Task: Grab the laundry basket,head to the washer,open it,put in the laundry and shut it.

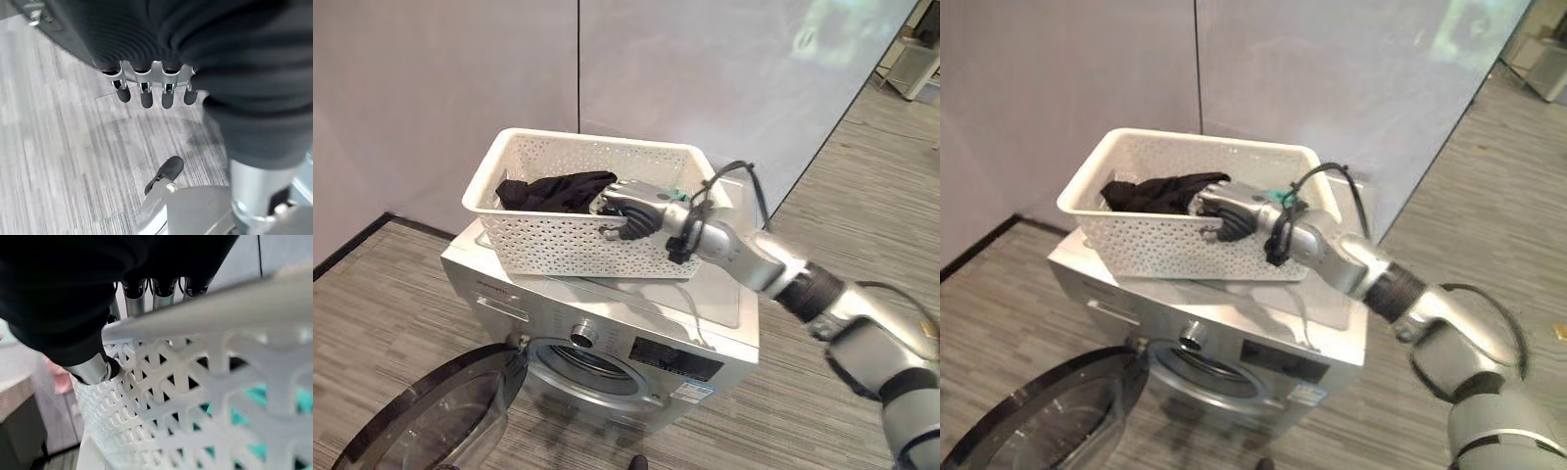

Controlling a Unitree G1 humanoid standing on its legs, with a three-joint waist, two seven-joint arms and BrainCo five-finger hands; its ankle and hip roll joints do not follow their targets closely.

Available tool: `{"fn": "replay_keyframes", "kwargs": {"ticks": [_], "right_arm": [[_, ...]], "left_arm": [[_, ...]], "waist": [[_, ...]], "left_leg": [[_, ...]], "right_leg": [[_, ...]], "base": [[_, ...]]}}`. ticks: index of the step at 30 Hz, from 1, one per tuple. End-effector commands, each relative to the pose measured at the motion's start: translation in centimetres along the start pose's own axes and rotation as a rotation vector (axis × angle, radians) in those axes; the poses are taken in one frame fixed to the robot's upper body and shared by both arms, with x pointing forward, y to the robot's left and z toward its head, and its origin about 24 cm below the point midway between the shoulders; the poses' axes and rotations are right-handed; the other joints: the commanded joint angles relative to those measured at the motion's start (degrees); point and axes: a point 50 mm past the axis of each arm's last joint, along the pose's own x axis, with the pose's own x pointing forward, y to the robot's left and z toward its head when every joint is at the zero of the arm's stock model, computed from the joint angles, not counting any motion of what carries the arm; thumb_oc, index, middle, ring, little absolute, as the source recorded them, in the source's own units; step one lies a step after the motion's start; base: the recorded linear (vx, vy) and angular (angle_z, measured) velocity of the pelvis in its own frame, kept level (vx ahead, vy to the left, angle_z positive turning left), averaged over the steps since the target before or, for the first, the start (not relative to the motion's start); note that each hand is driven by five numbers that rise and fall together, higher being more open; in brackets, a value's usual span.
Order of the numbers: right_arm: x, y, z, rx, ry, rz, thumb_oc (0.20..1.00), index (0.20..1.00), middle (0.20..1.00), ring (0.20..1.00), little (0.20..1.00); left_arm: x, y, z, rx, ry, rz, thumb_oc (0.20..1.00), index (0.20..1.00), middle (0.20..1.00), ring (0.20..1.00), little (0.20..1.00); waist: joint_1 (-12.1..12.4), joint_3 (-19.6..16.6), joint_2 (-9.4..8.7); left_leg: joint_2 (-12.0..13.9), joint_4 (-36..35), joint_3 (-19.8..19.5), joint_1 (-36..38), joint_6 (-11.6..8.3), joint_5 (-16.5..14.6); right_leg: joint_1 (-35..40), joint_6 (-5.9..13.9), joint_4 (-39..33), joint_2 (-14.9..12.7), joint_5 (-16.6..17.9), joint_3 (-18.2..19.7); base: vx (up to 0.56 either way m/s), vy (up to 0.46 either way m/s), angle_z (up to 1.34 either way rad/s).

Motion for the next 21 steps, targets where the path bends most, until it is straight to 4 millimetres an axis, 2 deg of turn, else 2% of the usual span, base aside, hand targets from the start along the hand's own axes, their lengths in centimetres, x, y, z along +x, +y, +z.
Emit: {"fn": "replay_keyframes", "kwargs": {"ticks": [1, 5, 13, 17, 21], "right_arm": [[0.8, -4.4, -2.1, -0.056, 0.163, -0.211, 0.2, 0.2, 0.2, 0.2, 0.2], [2.2, -2.8, -2.1, -0.049, 0.226, -0.193, 0.2, 0.2, 0.2, 0.2, 0.2], [2.9, -0.4, -2.1, 0.019, 0.278, -0.167, 0.2, 0.2, 0.2, 0.2, 0.2], [2.7, -0.3, -1.9, 0.025, 0.274, -0.168, 0.2, 0.2, 0.2, 0.2, 0.2], [2.8, -1.1, -1.2, 0.014, 0.242, -0.19, 0.2, 0.2, 0.2, 0.2, 0.2]], "left_arm": [[0.0, 0.2, -0.8, -0.025, 0.057, 0.001, 1.0, 1.0, 1.0, 1.0, 1.0], [0.0, 0.2, -0.2, -0.027, 0.05, 0.009, 1.0, 1.0, 1.0, 1.0, 1.0], [0.0, 0.0, 0.5, -0.02, 0.041, 0.006, 1.0, 1.0, 1.0, 1.0, 1.0], [0.0, -0.4, 0.2, 0.002, 0.053, -0.007, 1.0, 1.0, 1.0, 1.0, 1.0], [0.0, -0.2, 0.0, 0.006, 0.058, -0.002, 1.0, 1.0, 1.0, 1.0, 1.0]], "waist": [[0.4, 0.0, -4.86], [1.0, 0.2, -4.68], [1.0, 0.3, -4.24], [0.9, 0.1, -4.04], [0.9, -0.3, -3.95]], "left_leg": [[-3.0, -2.4, 0.2, 1.4, 0.96, 1.0], [-3.3, -2.4, -0.1, 1.5, 1.25, 0.9], [-3.6, -2.4, -0.6, 1.2, 1.5, 1.0], [-3.7, -2.4, -0.3, 1.4, 1.59, 0.9], [-3.7, -2.4, 0.0, 1.7, 1.64, 0.8]], "right_leg": [[7.3, 5.82, -9.4, -2.9, 7.4, 1.2], [7.4, 5.65, -9.3, -2.9, 7.4, 1.3], [7.4, 5.57, -9.2, -3.0, 7.5, 1.2], [7.3, 5.61, -9.2, -3.1, 7.6, 1.5], [7.4, 5.68, -9.2, -3.0, 7.7, 1.6]], "base": [[0.0, 0.0, 0.0], [-0.01, 0.004, 0.0], [0.0, 0.003, 0.01], [0.0, 0.0, 0.0], [0.0, 0.0, 0.0]]}}
